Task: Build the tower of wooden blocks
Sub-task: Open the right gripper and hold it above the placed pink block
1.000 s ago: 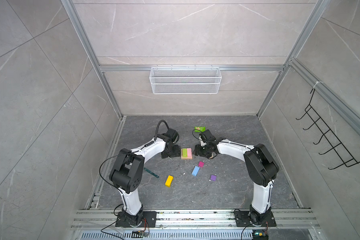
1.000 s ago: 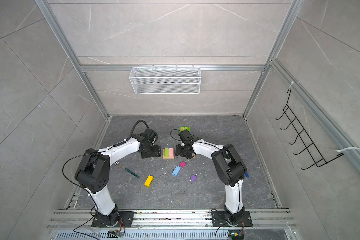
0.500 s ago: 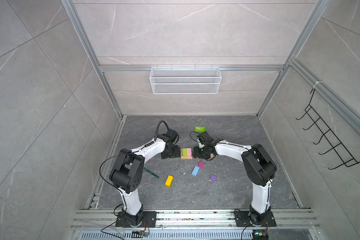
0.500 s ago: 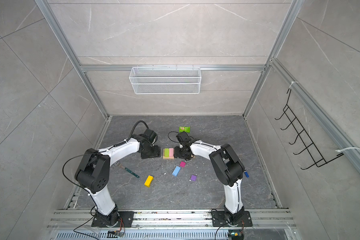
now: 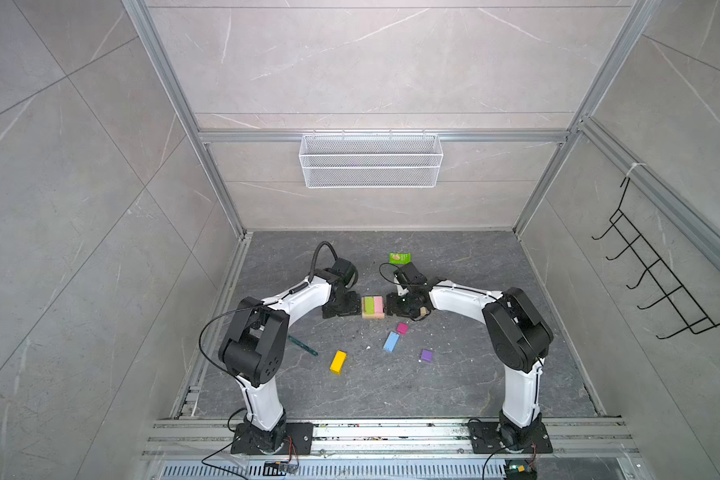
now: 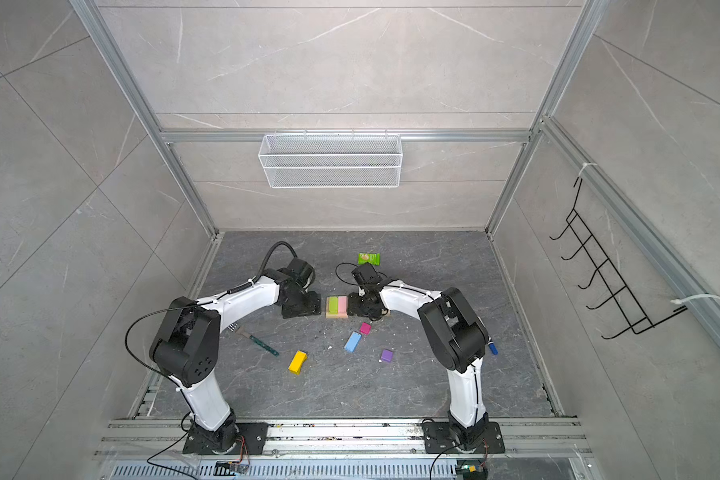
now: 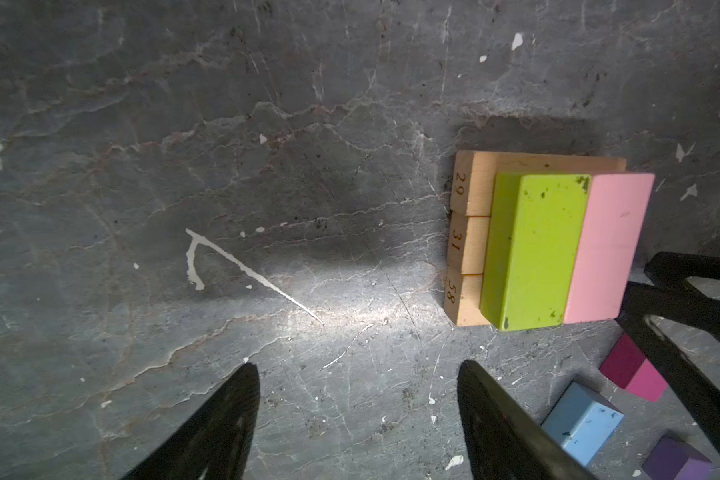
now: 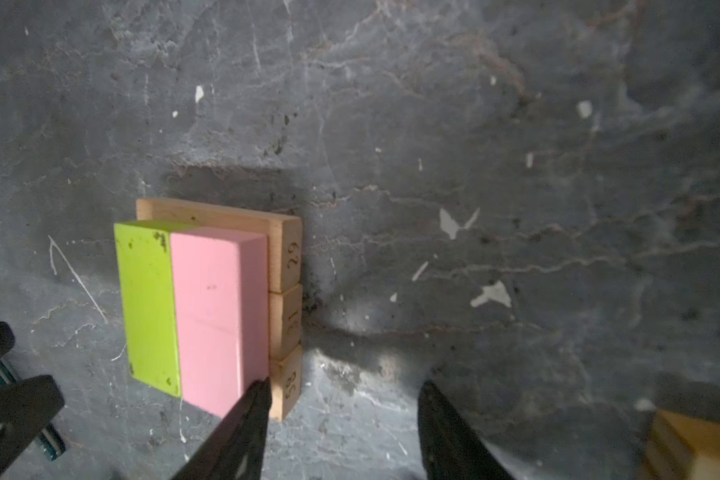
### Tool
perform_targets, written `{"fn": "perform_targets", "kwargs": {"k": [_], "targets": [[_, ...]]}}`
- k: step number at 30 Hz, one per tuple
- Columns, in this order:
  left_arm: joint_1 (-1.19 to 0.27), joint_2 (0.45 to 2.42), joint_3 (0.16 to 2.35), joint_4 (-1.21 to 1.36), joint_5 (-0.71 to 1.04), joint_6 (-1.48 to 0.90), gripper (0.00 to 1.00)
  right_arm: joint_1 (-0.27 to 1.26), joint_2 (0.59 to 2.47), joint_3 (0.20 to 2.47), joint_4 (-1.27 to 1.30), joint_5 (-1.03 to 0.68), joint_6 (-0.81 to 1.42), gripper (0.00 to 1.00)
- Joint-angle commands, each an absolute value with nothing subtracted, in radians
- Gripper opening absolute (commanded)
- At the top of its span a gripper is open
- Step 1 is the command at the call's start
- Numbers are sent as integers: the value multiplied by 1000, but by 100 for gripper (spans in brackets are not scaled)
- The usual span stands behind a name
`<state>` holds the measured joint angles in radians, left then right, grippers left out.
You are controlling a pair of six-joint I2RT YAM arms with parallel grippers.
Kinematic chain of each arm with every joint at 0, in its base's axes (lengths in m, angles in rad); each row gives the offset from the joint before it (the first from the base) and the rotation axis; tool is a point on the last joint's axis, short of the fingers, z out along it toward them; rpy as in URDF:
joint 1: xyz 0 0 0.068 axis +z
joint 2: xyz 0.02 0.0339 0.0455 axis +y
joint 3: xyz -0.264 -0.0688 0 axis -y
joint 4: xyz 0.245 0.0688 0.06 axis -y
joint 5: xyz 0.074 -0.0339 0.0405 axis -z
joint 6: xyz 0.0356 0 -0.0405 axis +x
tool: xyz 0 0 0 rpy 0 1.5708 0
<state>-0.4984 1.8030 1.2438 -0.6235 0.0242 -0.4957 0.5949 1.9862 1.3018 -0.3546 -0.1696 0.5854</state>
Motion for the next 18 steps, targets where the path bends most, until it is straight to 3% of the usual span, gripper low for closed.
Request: {"fn": "perform_targets", "kwargs": {"k": [1, 18], "targets": [[-496, 1757, 1241, -637, 12, -486, 77, 603, 2017, 1318, -370, -177, 569, 42], [-492, 1758, 1247, -650, 4, -487, 77, 603, 1936, 1311, -382, -110, 506, 44]]}}
